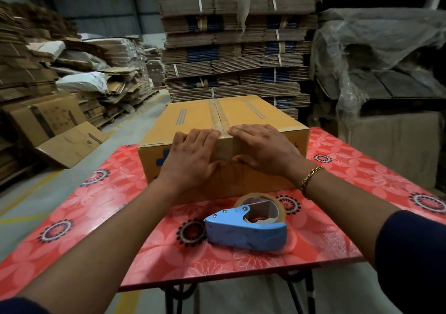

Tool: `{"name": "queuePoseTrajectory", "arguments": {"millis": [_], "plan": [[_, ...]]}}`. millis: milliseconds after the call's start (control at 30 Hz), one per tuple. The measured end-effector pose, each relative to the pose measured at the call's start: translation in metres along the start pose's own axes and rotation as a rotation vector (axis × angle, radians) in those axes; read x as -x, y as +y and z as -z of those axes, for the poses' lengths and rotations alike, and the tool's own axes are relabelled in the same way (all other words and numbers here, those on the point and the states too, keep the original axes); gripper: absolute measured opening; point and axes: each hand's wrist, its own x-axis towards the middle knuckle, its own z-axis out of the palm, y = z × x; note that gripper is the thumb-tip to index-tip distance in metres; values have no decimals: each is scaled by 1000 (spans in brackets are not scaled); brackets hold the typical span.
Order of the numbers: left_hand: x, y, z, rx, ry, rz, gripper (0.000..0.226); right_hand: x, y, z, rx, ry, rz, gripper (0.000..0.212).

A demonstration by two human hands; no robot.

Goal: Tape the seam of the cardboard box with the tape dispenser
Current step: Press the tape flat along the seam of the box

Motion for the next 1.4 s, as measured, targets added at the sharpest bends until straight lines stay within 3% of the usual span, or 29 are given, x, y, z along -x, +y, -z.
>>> {"name": "queuePoseTrajectory", "arguments": {"millis": [100, 267, 367, 600, 767, 833, 933, 1033, 1133, 1200, 1267, 1333, 1400], "plan": [[2, -1, 3, 5, -53, -7, 84, -2, 0, 2, -83, -25, -57, 73], [1, 5, 5, 116, 97, 66, 45, -10, -2, -2, -200, 129, -100, 49], [0, 2, -1, 92, 121, 45, 41, -9, 2, -6, -148, 111, -62, 48], [3, -1, -2, 18, 49, -9, 68, -5, 4, -8, -74, 35, -43, 58], [3, 1, 1, 23, -6, 6, 81, -2, 0, 1, -12, -109, -67, 88], [4, 0, 4, 15, -74, 11, 94, -1, -6, 6, -72, -137, -108, 90], [4, -1, 10, 72, -143, 30, 103, 12, -16, 14, -208, 10, -179, 75], [3, 2, 20, 208, -182, 74, 98, 42, -26, 18, -271, 243, -310, 41], [16, 9, 28, 336, -115, 147, 81, 75, -32, 22, -263, 247, -482, 23], [37, 19, 32, 425, 62, 237, 64, 94, -32, 27, -303, 148, -600, 24], [62, 29, 34, 504, 118, 371, 52, 106, -34, 32, -492, -123, -725, 31], [84, 39, 30, 598, -104, 497, 57, 111, -39, 35, -585, -382, -797, 39], [98, 45, 25, 715, -413, 565, 80, 109, -45, 35, -577, -496, -808, 45]]}}
